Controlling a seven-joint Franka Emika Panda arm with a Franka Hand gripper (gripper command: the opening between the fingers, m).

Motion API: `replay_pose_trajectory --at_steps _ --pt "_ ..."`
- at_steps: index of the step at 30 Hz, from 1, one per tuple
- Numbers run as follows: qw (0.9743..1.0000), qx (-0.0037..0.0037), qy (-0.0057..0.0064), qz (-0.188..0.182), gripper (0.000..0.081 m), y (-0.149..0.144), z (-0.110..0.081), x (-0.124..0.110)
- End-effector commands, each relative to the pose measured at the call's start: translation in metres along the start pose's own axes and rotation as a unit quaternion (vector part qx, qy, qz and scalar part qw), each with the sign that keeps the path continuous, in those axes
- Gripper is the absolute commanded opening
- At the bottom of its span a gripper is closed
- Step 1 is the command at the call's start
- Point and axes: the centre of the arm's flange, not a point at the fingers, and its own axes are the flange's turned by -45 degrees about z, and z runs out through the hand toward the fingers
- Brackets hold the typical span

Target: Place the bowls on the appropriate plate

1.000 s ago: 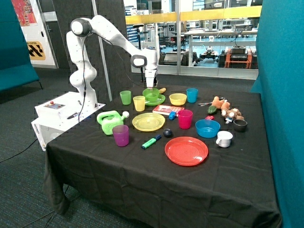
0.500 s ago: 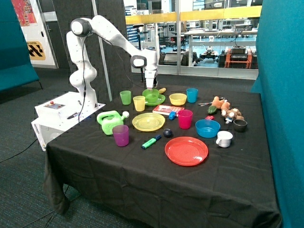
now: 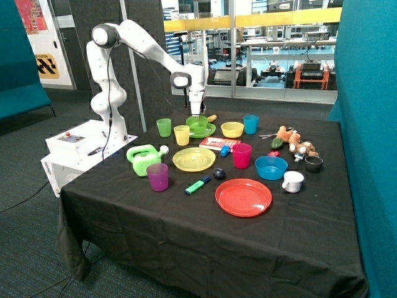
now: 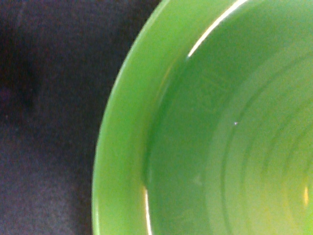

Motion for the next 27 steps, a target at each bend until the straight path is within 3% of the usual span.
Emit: replay_pose_trajectory --at_steps 1,11,18,27 --pt "1.0 0.0022 0.0004 -0.005 0.0316 -0.003 -0.005 -0.004" --pt "1.0 0.0022 0.0004 -0.001 0.0428 -0.001 -0.004 -0.011" --pt "0.9999 0.00221 0.0004 0.011 0.0597 0.006 -0.006 -0.014" --pt "0.9999 0.00221 0.0004 0.011 0.065 0.008 -0.007 -0.016"
